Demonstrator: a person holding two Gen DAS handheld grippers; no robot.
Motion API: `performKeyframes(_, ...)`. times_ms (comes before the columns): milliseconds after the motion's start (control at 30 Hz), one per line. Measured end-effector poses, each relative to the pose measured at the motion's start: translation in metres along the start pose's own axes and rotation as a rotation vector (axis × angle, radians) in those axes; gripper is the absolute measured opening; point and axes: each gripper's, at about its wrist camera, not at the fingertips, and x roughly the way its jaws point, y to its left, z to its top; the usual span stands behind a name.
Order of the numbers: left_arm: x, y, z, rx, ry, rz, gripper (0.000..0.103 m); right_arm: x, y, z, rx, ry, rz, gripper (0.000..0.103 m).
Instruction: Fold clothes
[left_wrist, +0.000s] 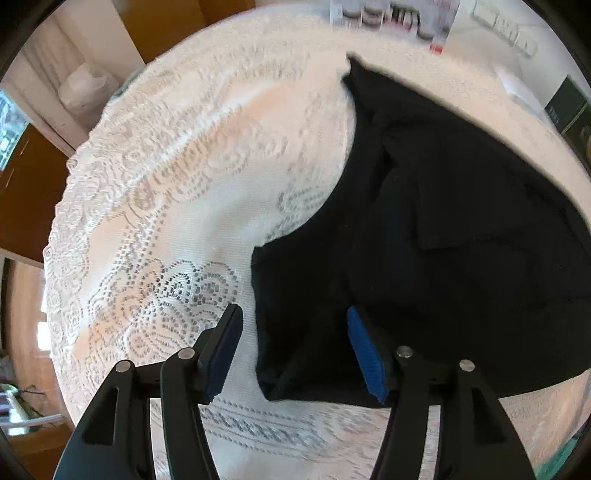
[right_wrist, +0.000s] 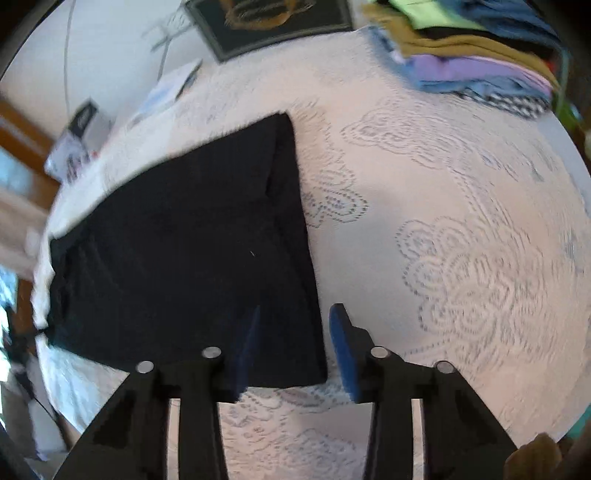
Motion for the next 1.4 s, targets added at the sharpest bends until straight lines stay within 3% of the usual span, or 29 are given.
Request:
performKeyframes(100,-0.020,-0.014,-0.006,0.011,-0.065,-0.083,0.059,0.012,0.005,0.007,-0.050,0.020,-0.005,0.038)
performKeyframes(233,-0.004,-0.028,-0.011,0.012,-0.033,-0.033,0.059,0.032,0.018,0.010,-0.142,0.075,-0.042,0.037)
performKeyframes(300,0.007,-0.029,-0.015,-0.008,-0.002,-0.010,0.059,0.030,0.026,0.004,-0.209,0.069,-0.082,0.006)
performKeyframes(467,0.016,-0.031,-0.022,-0.025,0.009,0.027,0.059,-0.014,0.015,-0.018,-0.125,-0.011,0.039,0.006)
performKeyframes(600,0.017,-0.033,-0.020,-0.036,0.026,0.037,0.059,-0.018,-0.007,-0.041,-0.029,0.034,0.110,0.005)
performKeyframes(667,0.017,-0.035,-0.020,-0.031,0.032,0.036,0.059,-0.013,-0.022,-0.038,0.006,0.034,0.086,0.005)
performKeyframes(833,0.010,-0.036,-0.017,-0.009,0.018,0.009,0.059,-0.033,-0.043,-0.031,0.102,-0.018,0.059,0.014)
performKeyframes(933,-0.009,-0.044,-0.020,-0.022,-0.044,-0.017,0.059,-0.048,-0.031,-0.021,0.043,-0.043,0.064,0.034)
performKeyframes(967,-0.016,-0.050,-0.023,-0.026,-0.057,-0.029,0.059,-0.049,-0.026,-0.015,0.016,-0.042,0.053,0.048)
performKeyframes(1000,-0.023,-0.058,-0.026,-0.027,-0.068,-0.043,0.059,-0.048,-0.020,-0.006,-0.012,-0.034,0.045,0.052)
performKeyframes(1133,-0.035,-0.110,-0.048,-0.019,-0.084,-0.068,0.059,-0.038,-0.011,0.027,-0.132,0.002,0.048,0.054)
performKeyframes(1233,-0.040,-0.159,-0.071,-0.034,-0.103,-0.075,0.059,-0.018,-0.008,0.064,-0.279,0.036,0.079,0.062)
performKeyframes(1333,-0.045,-0.204,-0.101,-0.116,-0.127,-0.081,0.059,0.006,-0.002,0.101,-0.449,0.070,0.124,0.065)
performKeyframes(1400,-0.050,-0.233,-0.124,-0.189,-0.143,-0.052,0.059,0.024,0.006,0.119,-0.574,0.086,0.160,0.076)
